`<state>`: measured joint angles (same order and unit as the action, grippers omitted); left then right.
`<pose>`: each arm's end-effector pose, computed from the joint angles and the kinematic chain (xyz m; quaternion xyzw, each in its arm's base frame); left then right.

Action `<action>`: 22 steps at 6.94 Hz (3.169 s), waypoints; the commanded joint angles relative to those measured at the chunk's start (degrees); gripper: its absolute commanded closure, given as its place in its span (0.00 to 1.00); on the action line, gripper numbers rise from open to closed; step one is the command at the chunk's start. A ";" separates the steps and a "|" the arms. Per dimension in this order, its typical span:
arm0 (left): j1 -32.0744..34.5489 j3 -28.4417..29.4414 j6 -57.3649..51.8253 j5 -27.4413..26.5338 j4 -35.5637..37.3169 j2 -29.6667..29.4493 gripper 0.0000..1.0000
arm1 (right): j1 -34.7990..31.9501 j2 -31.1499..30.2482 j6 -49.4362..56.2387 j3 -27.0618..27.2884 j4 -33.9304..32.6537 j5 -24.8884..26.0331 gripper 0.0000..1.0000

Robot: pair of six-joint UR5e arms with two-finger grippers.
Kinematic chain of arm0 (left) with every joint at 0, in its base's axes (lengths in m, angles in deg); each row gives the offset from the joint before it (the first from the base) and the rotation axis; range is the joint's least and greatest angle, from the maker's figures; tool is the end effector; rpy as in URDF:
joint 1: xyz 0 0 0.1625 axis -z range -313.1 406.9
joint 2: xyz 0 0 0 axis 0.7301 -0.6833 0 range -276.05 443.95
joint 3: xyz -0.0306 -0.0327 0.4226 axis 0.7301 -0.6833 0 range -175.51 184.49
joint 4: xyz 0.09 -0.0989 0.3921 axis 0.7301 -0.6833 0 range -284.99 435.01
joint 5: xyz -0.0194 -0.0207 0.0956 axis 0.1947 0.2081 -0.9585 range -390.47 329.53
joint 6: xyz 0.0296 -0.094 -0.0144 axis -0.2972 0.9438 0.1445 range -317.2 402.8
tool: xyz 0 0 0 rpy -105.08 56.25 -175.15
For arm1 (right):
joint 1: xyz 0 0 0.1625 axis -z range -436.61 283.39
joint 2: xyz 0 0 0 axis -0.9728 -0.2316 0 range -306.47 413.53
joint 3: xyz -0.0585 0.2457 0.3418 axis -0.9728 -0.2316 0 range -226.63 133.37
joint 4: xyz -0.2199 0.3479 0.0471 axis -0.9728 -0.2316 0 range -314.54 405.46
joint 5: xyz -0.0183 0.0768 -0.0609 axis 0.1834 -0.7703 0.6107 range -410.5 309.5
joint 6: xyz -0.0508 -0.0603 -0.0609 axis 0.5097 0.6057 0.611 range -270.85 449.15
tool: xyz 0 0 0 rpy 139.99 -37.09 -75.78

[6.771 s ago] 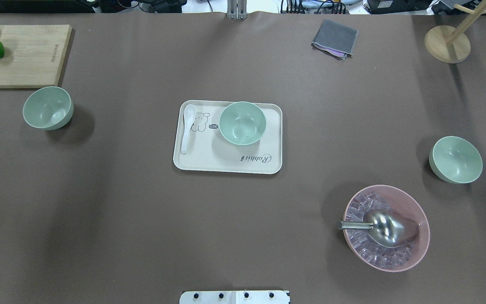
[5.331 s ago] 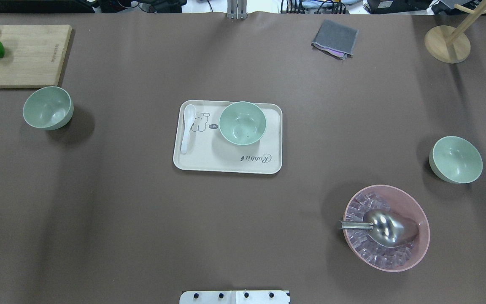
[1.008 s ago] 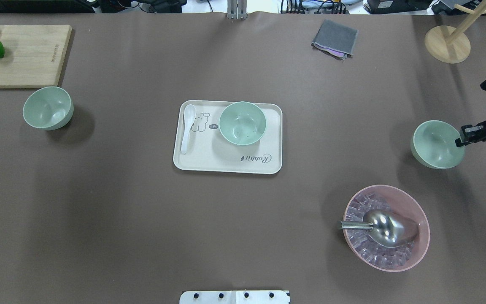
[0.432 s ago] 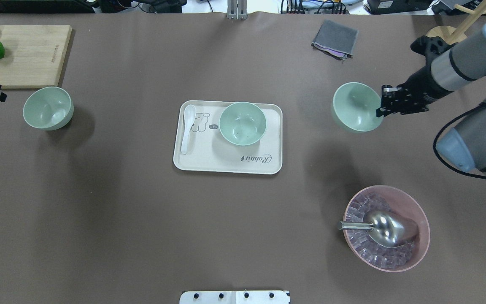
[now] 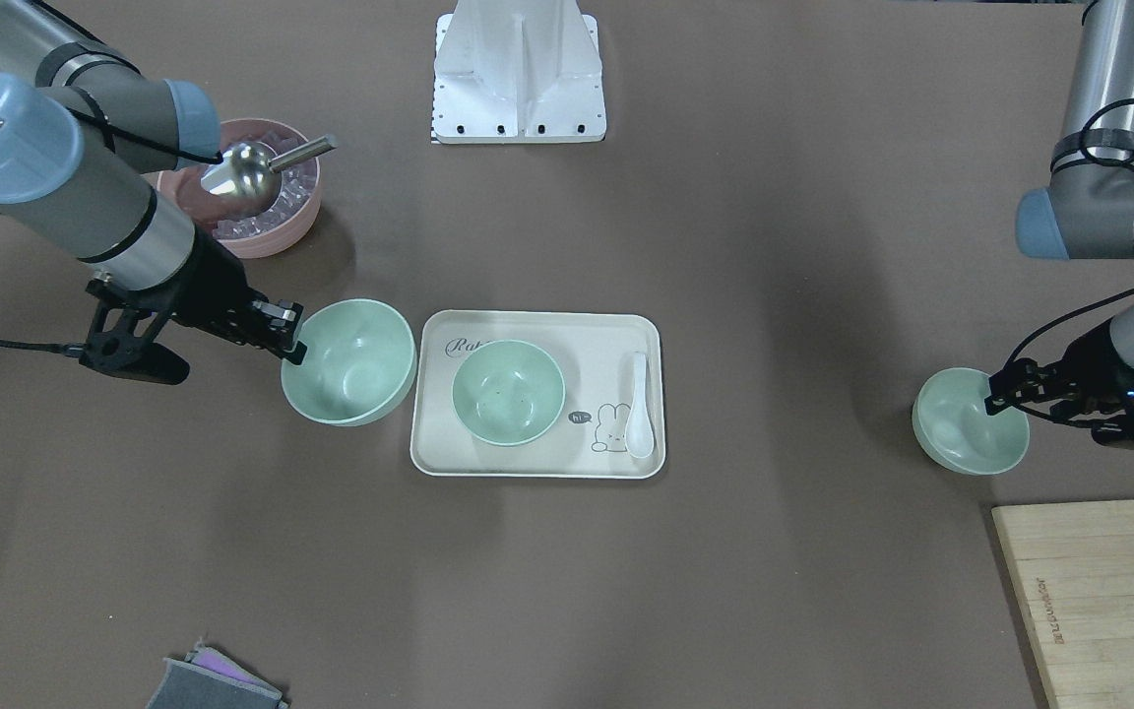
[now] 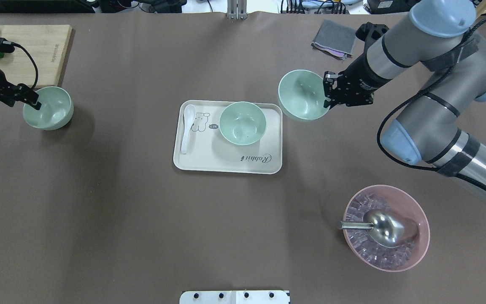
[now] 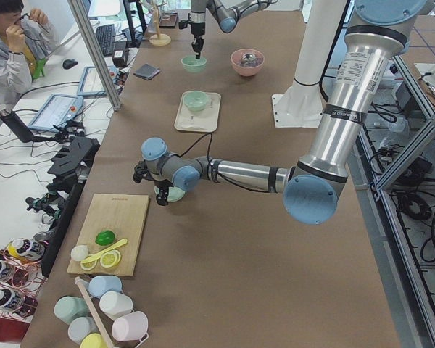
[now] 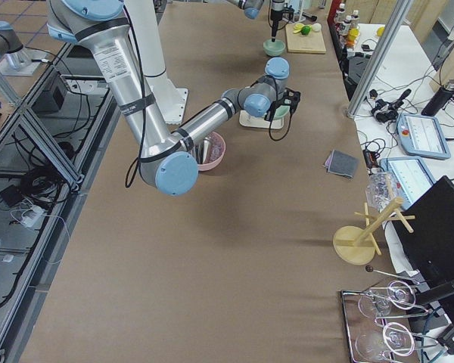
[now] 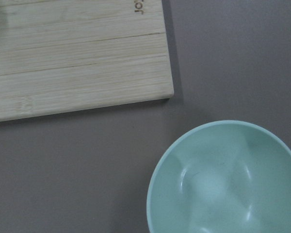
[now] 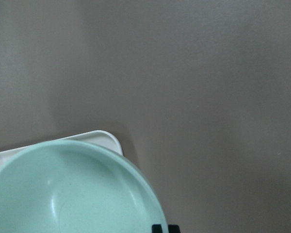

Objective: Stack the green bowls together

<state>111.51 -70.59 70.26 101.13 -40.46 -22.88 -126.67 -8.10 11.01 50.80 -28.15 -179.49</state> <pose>0.2128 -0.6050 0.5765 0.0446 0.4074 0.0675 0.9096 -0.3582 -0.5378 0.2757 -0.0437 -0.5098 0.1382 0.8480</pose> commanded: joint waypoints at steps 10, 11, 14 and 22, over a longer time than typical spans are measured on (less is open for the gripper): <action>-1.07 -10.41 11.79 9.09 -0.64 -1.19 1.00 | 10.59 11.09 -9.40 -9.44 0.05 13.33 1.00; -1.06 -12.79 15.49 10.68 -0.64 -1.28 1.00 | 11.38 11.36 -9.49 -9.54 0.13 13.51 1.00; -1.41 -17.47 23.50 10.87 -0.64 -2.24 1.00 | 12.62 11.36 -9.75 -9.63 0.48 15.53 1.00; -10.53 -18.46 42.46 5.64 -0.64 -11.26 1.00 | 5.63 7.96 -13.45 -5.88 1.98 6.97 0.00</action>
<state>103.97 -90.19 108.05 109.88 -41.11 -30.54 -117.28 2.07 -2.52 42.22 -25.90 -167.38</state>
